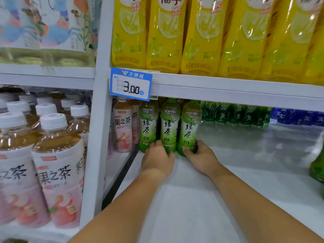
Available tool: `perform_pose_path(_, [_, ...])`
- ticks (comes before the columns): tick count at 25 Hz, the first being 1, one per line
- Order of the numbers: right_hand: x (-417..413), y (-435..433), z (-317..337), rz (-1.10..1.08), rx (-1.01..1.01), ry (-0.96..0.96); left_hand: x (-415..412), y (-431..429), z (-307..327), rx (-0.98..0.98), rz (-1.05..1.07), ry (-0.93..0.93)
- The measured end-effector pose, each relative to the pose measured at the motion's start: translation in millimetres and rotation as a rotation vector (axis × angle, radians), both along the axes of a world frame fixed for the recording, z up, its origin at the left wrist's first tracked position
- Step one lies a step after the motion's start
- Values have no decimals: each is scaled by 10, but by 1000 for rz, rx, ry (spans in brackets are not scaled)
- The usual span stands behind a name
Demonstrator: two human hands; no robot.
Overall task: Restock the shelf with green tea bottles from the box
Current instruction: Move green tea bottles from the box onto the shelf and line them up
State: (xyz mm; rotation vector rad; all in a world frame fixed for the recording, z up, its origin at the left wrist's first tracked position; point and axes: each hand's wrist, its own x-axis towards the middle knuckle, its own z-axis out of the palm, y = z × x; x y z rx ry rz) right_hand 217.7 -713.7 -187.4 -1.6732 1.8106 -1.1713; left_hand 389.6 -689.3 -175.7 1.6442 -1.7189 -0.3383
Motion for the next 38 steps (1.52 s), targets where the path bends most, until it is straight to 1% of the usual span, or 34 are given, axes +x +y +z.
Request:
perform_pose_path(2, [10,91,29,3,6,38,28,92,27,58,-16,117])
perform_pose_path(4, [18,234,50,5,7,22,68,241,24,83,-34,172])
perform_pose_path(6, [47,420,61,-9,8,-33,103,412,4,83,-70,199])
perform_pose_path(10, [118,867,46,-17,13,-220,168,792,69,47,-155,360])
perform_pose_path(11, [123,981,45,-18,10,-240,183,890,95,56,-185,378])
perform_pose_path(15, [106,1452,124,-13,1,-213,255,1287,165,120,-307,399])
perform_pose_path(18, [80,1773,159,-16,-18,-226,285,1538,194,188,-351,448])
perform_pose_path(22, [16,2222,187,-11,69,-273,318,1818,195,291,-360,468])
perform_pose_path(26, [-53,2754,291,-66,181,-285,384,2111,334,500,-376,421])
perform_pose_path(30, [-151,3396,622,-146,365,-320,417,2512,733,674,-349,350])
perform_pose_path(34, [-298,4073,993,-234,490,-324,370,2940,1167,833,-402,277])
perform_pose_path(38, [-401,4767,1451,-336,590,-402,258,3398,1697,924,-440,251])
